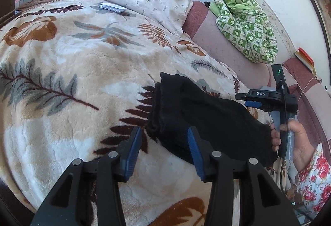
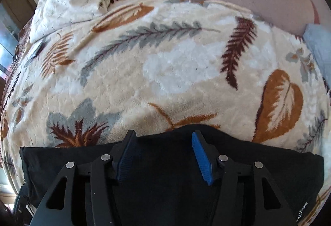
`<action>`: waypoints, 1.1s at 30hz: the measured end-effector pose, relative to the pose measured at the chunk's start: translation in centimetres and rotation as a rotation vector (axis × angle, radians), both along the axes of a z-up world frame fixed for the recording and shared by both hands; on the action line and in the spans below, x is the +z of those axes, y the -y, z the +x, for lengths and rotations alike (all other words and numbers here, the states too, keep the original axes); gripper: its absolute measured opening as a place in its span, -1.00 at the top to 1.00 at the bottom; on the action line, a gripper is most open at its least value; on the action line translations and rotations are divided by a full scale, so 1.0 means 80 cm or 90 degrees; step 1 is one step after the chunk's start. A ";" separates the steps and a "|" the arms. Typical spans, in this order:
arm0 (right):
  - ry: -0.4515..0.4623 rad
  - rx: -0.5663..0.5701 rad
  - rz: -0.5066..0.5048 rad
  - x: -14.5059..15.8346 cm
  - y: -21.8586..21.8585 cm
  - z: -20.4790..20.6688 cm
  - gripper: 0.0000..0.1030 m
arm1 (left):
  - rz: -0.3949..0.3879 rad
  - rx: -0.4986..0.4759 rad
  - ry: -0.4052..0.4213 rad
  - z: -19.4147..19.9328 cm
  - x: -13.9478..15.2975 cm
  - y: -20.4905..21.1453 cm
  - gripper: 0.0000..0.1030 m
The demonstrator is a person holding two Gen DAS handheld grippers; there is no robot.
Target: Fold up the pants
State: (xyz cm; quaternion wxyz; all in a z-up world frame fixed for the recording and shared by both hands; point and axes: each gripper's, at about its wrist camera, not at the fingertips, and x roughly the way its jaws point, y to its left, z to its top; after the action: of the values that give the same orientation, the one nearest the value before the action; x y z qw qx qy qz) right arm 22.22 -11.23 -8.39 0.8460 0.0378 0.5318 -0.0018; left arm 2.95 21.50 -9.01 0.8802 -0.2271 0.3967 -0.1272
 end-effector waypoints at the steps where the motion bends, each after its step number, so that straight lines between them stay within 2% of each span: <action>1: 0.013 0.005 -0.003 0.009 -0.003 -0.015 -0.28 | 0.000 -0.010 0.003 0.000 0.007 0.004 0.12; 4: 0.051 0.024 -0.021 0.025 -0.004 -0.072 -0.37 | 0.040 -0.036 0.029 0.008 0.031 0.025 0.06; 7: 0.064 0.034 -0.064 0.017 0.001 -0.127 -0.38 | 0.068 -0.081 0.043 0.026 0.040 0.054 -0.12; 9: 0.067 0.035 -0.078 0.002 0.005 -0.162 -0.38 | 0.094 -0.104 0.028 0.044 0.029 0.073 -0.15; 12: 0.057 0.013 -0.059 -0.021 0.018 -0.201 -0.38 | 0.128 -0.103 -0.018 0.063 -0.003 0.082 -0.14; 15: 0.076 -0.007 -0.038 -0.036 0.036 -0.234 -0.43 | 0.153 -0.095 -0.018 0.065 -0.013 0.080 -0.14; 17: 0.090 -0.012 -0.028 -0.037 0.047 -0.244 -0.58 | 0.162 -0.096 -0.027 0.067 -0.009 0.081 -0.14; 20: 0.101 -0.026 0.000 -0.034 0.068 -0.249 -0.61 | 0.186 -0.092 -0.038 0.067 -0.005 0.086 -0.14; 23: 0.135 -0.078 0.004 -0.022 0.102 -0.249 -0.61 | 0.188 -0.083 -0.043 0.064 0.003 0.087 -0.14; 27: 0.129 -0.173 0.036 -0.033 0.171 -0.246 -0.61 | 0.177 -0.062 -0.044 0.056 0.019 0.082 -0.14; 30: 0.187 -0.209 0.126 -0.035 0.211 -0.264 -0.56 | 0.163 -0.030 -0.040 0.046 0.032 0.069 -0.14; 31: 0.192 -0.222 0.121 -0.033 0.212 -0.265 -0.57 | 0.154 -0.016 -0.041 0.042 0.035 0.062 -0.15; 33: 0.209 -0.242 0.064 -0.025 0.207 -0.266 -0.60 | 0.135 0.016 -0.046 0.035 0.038 0.045 -0.14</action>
State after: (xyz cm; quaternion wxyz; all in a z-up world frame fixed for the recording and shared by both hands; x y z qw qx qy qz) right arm 0.92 -27.78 -10.39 0.9024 0.1793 0.3701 -0.1283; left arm 5.74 17.86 -5.94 0.8859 -0.1421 0.4368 -0.0651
